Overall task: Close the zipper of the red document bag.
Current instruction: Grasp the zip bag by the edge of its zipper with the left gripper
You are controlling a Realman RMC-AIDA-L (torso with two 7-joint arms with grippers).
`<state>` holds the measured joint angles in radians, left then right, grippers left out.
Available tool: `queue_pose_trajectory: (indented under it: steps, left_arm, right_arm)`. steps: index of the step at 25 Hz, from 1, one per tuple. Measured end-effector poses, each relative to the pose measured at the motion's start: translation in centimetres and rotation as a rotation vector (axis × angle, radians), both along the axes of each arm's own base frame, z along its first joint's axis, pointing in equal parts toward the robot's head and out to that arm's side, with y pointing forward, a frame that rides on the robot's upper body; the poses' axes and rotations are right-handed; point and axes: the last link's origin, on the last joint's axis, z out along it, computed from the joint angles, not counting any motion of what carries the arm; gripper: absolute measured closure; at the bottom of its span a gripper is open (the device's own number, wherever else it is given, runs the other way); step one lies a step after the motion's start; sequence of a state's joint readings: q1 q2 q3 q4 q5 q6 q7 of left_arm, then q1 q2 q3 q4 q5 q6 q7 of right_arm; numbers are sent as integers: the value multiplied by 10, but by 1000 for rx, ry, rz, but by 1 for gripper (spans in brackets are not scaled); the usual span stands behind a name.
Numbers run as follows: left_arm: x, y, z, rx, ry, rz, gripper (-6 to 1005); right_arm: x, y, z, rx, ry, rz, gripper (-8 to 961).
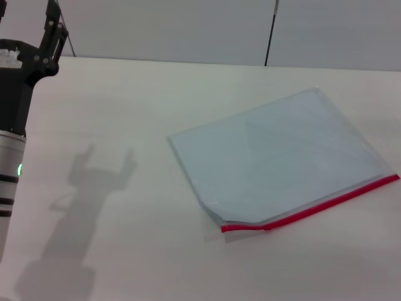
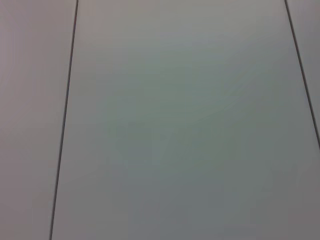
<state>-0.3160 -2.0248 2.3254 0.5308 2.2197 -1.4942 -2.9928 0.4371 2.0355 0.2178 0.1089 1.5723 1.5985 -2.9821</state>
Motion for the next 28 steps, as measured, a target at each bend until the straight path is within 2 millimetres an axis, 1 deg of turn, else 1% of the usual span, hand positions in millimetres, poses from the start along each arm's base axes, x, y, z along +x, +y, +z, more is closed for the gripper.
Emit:
queue_pose_trajectory:
  steps: [9, 13, 16, 21, 22, 23, 24, 28]
  left_arm:
    - [1, 1, 0, 0, 1, -3, 211]
    - [0, 5, -3, -29, 2, 13, 215]
    - [6, 14, -13, -113, -5, 32, 217]
    - [29, 30, -25, -333, 23, 13, 222]
    - [39, 36, -31, -436, 59, 15, 223]
    - [44, 39, -34, -495, 86, 22, 224]
    - [44, 39, -34, -495, 86, 22, 225]
    - [61, 46, -45, -688, 201, 50, 229]
  right_arm:
    - [0, 0, 0, 0, 0, 0, 61]
    - [0, 0, 0, -1, 0, 0, 61]
    - [1, -1, 0, -1, -1, -2, 61]
    - [0, -1, -1, -4, -2, 0, 61]
    - [0, -1, -1, -4, -2, 0, 61]
    - [0, -1, -1, -4, -2, 0, 61]
    - [0, -1, -1, -4, -2, 0, 61]
    - [0, -1, -1, -3, -2, -1, 61]
